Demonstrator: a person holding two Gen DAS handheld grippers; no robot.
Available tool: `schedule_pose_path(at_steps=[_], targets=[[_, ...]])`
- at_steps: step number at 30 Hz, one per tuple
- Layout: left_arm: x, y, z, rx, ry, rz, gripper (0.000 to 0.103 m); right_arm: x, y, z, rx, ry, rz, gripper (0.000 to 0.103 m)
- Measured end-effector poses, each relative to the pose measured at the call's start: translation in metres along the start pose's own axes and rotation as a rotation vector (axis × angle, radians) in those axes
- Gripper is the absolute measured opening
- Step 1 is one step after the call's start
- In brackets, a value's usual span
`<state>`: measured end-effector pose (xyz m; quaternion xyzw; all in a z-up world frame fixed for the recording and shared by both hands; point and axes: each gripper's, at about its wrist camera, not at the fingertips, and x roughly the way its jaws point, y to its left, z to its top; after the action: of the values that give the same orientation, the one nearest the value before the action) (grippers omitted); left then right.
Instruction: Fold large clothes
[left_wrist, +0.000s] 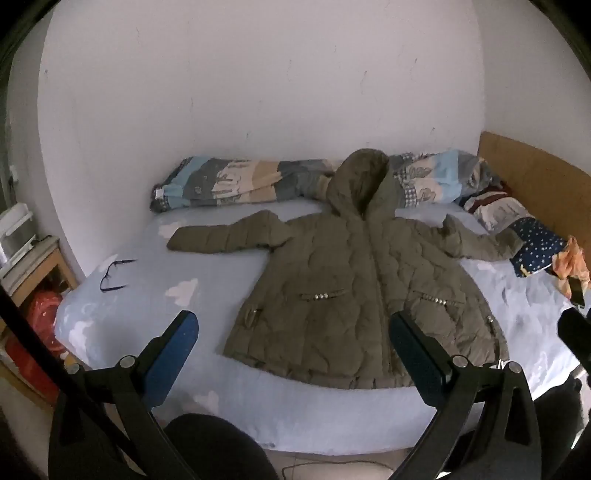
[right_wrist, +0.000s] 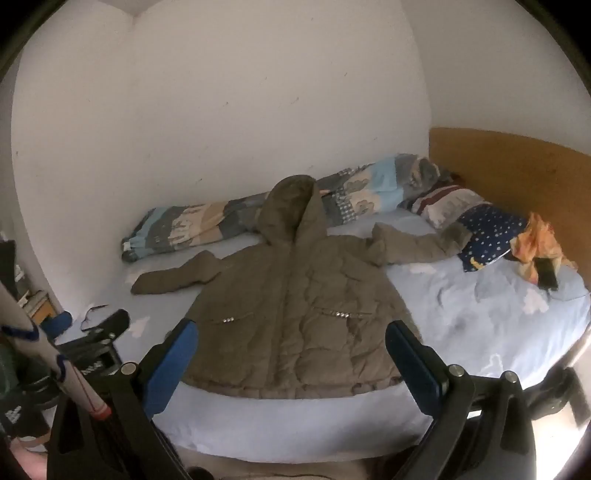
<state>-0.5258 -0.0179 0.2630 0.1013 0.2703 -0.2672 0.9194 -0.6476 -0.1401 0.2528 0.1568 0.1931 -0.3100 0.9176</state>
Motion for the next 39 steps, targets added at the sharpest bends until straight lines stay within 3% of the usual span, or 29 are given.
schedule_pose_path(at_steps=[3, 9, 20, 24, 39], targets=[[0.006, -0.004, 0.0, 0.0, 0.015, -0.003, 0.103, -0.001, 0.003, -0.016, -0.005, -0.001, -0.002, 0.103], [0.019, -0.006, -0.004, 0.014, 0.039, 0.004, 0.103, 0.007, 0.002, 0.005, 0.032, 0.052, -0.015, 0.103], [0.034, -0.001, -0.012, 0.011, 0.069, -0.002, 0.103, 0.015, 0.004, 0.002, -0.022, 0.068, -0.023, 0.103], [0.036, -0.003, -0.012, 0.016, 0.072, -0.001, 0.103, 0.02, 0.003, -0.004, -0.045, 0.023, -0.001, 0.103], [0.038, -0.003, -0.018, 0.026, 0.074, 0.002, 0.103, 0.022, 0.002, -0.009, -0.041, 0.015, 0.009, 0.103]])
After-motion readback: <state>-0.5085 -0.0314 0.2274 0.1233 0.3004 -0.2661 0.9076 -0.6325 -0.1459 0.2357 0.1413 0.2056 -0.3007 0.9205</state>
